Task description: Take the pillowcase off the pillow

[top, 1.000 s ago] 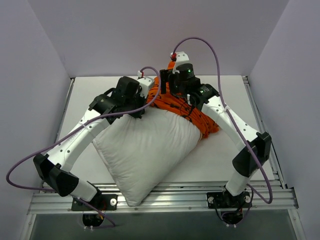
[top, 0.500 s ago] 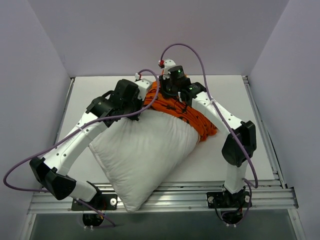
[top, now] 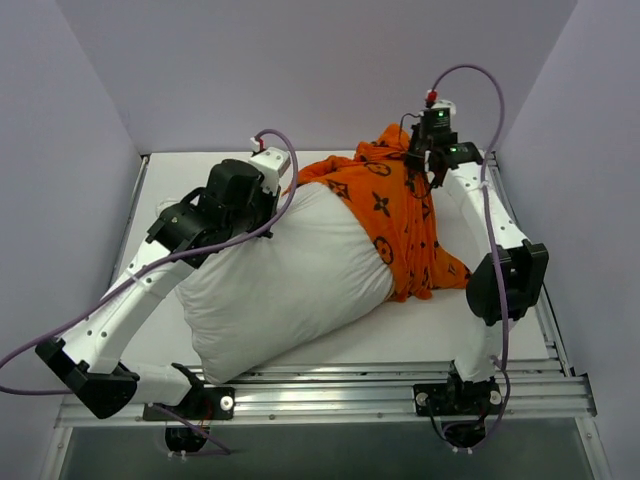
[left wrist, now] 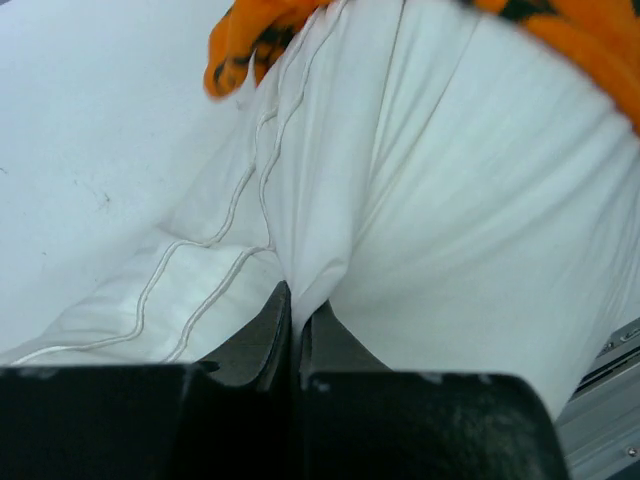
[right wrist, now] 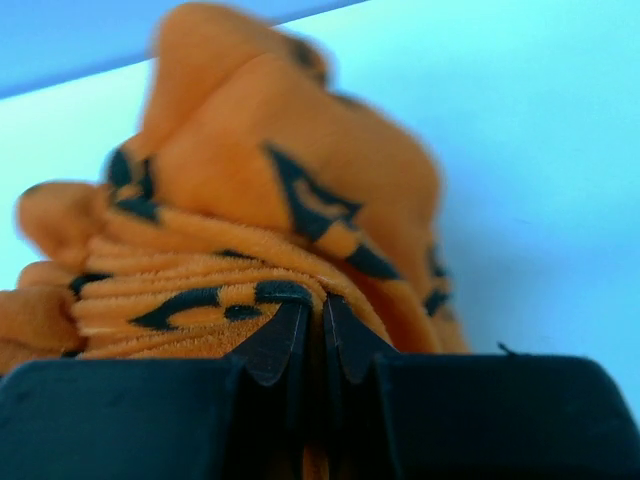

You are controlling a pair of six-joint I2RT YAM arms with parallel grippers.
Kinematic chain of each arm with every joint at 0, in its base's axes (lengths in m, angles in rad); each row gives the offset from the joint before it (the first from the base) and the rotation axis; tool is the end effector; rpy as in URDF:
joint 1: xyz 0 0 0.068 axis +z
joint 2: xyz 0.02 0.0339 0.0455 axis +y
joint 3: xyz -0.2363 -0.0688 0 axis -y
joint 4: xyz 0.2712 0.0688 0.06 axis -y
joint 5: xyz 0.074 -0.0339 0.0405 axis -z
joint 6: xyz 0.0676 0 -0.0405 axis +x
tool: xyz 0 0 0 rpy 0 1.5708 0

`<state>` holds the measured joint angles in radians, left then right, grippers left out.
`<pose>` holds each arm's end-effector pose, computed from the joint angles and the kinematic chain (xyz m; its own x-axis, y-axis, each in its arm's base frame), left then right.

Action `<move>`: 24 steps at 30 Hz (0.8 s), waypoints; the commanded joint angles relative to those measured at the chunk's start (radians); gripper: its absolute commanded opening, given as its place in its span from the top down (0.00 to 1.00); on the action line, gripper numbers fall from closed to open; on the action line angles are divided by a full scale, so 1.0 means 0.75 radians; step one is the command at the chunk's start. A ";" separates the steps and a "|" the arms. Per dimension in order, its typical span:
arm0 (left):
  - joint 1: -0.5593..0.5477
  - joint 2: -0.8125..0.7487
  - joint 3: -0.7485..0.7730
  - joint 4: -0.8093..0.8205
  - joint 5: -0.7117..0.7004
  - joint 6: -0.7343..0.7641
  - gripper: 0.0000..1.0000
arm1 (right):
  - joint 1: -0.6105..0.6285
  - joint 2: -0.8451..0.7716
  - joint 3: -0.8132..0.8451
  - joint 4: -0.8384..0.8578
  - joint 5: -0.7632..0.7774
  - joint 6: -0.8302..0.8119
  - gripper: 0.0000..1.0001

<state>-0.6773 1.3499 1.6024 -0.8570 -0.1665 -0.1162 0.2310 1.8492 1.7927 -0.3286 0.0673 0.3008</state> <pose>0.2654 -0.1991 0.3900 -0.4992 0.2548 -0.8282 0.4570 0.8895 -0.0018 0.4782 0.1078 0.3322 -0.3990 0.2098 -0.8926 -0.0519 0.9667 0.2505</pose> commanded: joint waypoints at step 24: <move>0.377 -0.251 0.248 -0.422 -0.562 -0.074 0.98 | -0.498 -0.236 0.093 -0.044 0.673 0.041 1.00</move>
<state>-0.4290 1.2659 1.6714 -1.1790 -0.4156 -0.1982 -0.0841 1.7542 1.8198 -0.4618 0.3695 0.3584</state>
